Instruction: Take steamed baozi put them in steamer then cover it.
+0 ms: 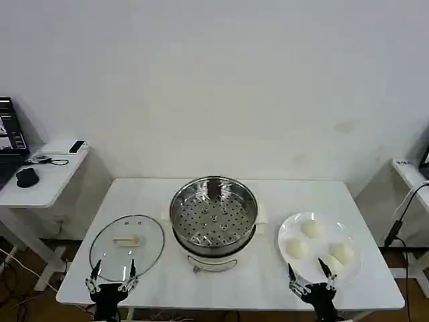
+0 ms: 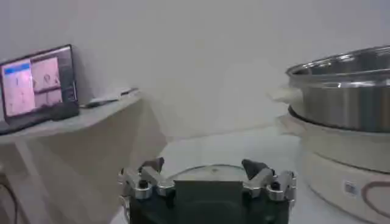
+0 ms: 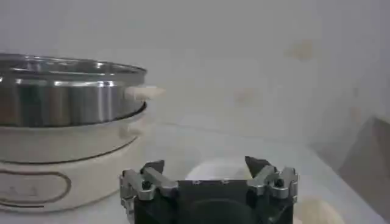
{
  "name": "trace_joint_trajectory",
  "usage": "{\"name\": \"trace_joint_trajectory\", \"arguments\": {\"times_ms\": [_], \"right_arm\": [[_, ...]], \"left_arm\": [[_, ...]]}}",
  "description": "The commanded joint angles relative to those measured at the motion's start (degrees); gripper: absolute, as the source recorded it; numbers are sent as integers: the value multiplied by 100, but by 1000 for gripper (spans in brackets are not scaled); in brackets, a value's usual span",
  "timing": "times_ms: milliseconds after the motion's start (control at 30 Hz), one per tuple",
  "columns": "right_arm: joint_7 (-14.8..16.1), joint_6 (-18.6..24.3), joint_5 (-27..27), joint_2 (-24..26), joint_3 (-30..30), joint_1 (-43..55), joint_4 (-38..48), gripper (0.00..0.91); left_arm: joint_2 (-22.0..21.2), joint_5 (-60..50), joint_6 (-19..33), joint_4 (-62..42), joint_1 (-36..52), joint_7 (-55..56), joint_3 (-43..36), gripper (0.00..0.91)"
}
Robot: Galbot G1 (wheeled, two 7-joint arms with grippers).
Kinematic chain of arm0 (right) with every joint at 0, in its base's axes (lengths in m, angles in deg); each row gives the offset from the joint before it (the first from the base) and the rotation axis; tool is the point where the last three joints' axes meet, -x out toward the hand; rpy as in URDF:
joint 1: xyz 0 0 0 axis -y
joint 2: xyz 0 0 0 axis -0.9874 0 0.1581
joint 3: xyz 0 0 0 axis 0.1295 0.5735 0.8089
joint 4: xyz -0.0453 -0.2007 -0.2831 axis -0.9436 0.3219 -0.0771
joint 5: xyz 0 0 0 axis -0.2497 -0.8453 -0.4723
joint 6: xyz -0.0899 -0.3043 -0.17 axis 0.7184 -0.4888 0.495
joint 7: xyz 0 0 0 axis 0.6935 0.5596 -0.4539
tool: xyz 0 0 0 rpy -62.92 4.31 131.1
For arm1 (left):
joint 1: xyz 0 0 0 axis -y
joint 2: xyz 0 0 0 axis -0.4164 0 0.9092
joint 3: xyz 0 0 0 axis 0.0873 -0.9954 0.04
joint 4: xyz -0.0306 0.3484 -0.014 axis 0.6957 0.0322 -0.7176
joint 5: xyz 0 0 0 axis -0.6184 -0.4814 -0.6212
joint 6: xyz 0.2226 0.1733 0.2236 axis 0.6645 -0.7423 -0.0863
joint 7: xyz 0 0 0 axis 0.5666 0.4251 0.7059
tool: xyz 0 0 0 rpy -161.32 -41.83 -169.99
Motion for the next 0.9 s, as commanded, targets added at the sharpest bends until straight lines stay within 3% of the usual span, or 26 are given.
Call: {"name": "trace_joint_trajectory", "arguments": {"times_ms": [33, 133, 233, 367, 467, 533, 600, 733, 800, 900], "right_arm": [[-45, 46, -347, 26, -42, 9, -24, 907], [-9, -67, -235, 253, -317, 171, -40, 907], [119, -471, -27, 863, -706, 455, 38, 907], [481, -947, -168, 1615, -949, 970, 291, 907], [924, -1348, -383, 2279, -986, 1394, 601, 907], [1451, -1620, -662, 2735, -1008, 1760, 865, 907], [2170, -1823, -896, 3123, -969, 2115, 1158, 907], [3147, -1787, -1629, 3684, -715, 2793, 1783, 907], [3485, -1743, -1882, 3804, -597, 3004, 1905, 907], [4783, -1491, -2276, 4259, -259, 3600, 2205, 907]], "left_arm": [[-12, -400, -470, 152, -11, 108, -15, 907], [13, -532, -830, 299, -9, 141, -68, 907], [82, -633, -941, 428, 0, -194, -30, 907], [88, -690, -923, 548, 83, -461, 70, 907], [72, -712, -904, 601, 118, -495, 107, 907], [62, -768, -878, 588, 115, -483, 124, 907], [39, -901, -775, 522, 98, -465, 132, 907], [-42, -1069, -683, 443, 74, -448, 114, 907], [-83, -1341, -594, 421, 67, -415, 106, 907], [-101, -1679, -550, 443, 8, -452, 88, 907]]}}
